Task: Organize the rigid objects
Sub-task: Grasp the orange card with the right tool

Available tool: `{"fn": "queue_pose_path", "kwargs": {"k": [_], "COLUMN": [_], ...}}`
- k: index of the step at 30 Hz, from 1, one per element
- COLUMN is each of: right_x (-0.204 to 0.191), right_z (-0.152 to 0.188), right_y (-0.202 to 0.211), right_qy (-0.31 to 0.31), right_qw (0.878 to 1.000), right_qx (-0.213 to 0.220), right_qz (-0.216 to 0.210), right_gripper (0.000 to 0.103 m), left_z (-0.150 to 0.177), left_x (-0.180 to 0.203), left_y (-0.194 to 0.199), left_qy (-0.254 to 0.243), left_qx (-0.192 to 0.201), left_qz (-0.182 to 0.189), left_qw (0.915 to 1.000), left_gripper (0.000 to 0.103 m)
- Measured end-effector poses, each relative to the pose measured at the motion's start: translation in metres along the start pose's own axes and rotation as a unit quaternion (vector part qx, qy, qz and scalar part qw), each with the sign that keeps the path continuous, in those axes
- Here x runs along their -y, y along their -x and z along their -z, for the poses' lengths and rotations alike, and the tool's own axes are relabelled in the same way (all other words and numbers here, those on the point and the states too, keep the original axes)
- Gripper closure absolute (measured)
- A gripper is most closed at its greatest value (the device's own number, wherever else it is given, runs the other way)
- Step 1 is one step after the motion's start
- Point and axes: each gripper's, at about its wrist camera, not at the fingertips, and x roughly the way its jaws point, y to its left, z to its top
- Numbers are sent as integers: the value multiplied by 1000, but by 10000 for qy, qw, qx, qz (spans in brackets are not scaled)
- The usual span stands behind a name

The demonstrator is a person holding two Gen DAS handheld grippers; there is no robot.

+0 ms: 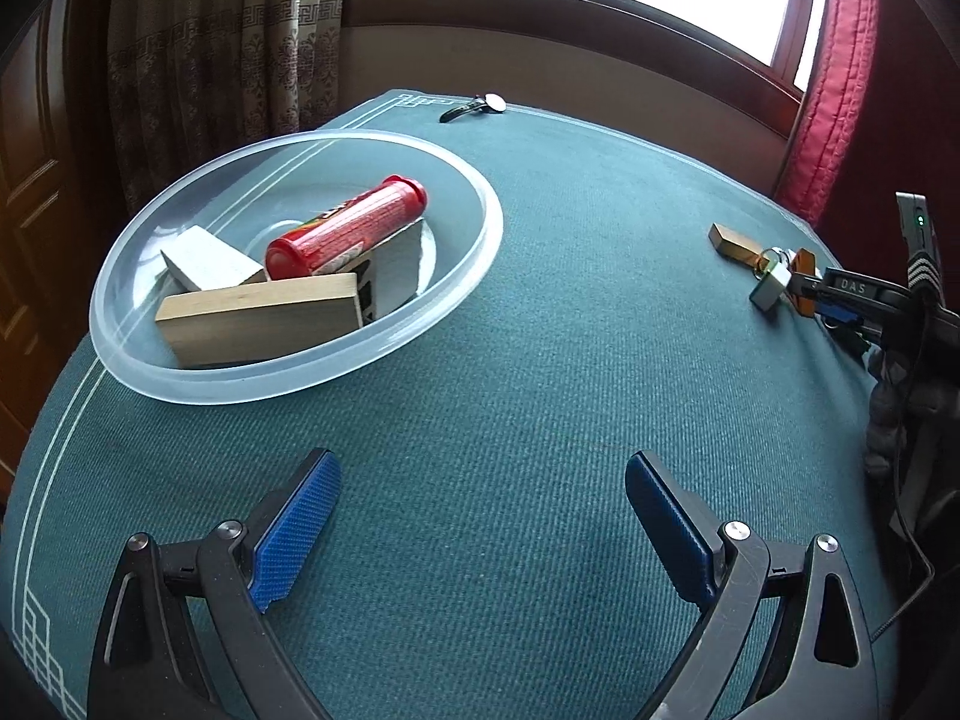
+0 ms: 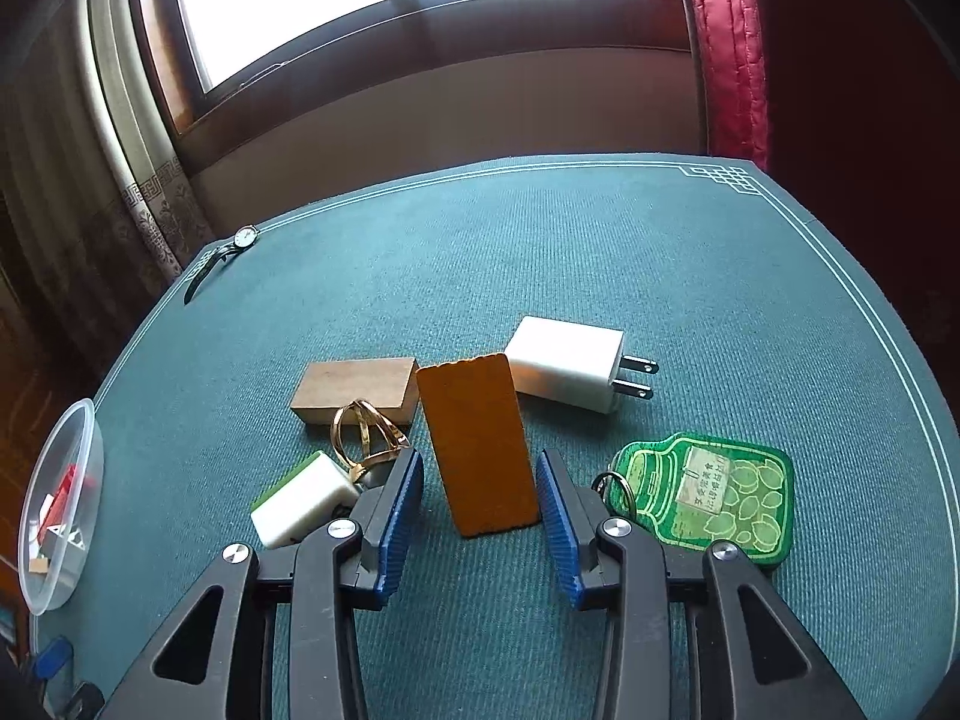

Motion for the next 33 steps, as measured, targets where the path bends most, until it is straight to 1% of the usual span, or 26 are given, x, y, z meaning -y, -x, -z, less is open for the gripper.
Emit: {"fn": "queue_pose_path", "kwargs": {"k": [1,3,7,14,22,25,30,32,33], "right_x": [1,2,1,4,11,11,10,11,11], "right_z": [1,3,9,31,55,57,56,57,57], "right_y": [0,2,7,27,50,52,51,51,51], "right_qy": [1,13,105,234,252,247,212,169,160], "right_qw": [10000,9999,9997,9989,9986,9987,9989,9991,9991], "right_qx": [-11,-19,-40,-118,-119,-97,-77,-63,-59], "right_qz": [-52,-112,-200,-394,-439,-425,-419,-396,-400], "right_gripper": [66,69,70,70,70,70,70,70,70], "left_z": [-1,-4,-15,-32,-57,-67,-79,-83,-85], "left_x": [3,11,24,50,84,99,126,137,141], "left_y": [-1,-4,-9,-18,-34,-42,-62,-71,-76], "left_qy": [-41,-100,-149,-417,-587,-715,-948,-1020,-1034], "left_qx": [-25,-75,-153,-88,-33,34,-79,-144,-188], "left_qz": [40,125,333,517,772,834,1096,1197,1233], "left_qw": [10000,9998,9992,9978,9953,9939,9894,9874,9868], "left_gripper": [6,6,6,6,6,6,7,8,12]}}
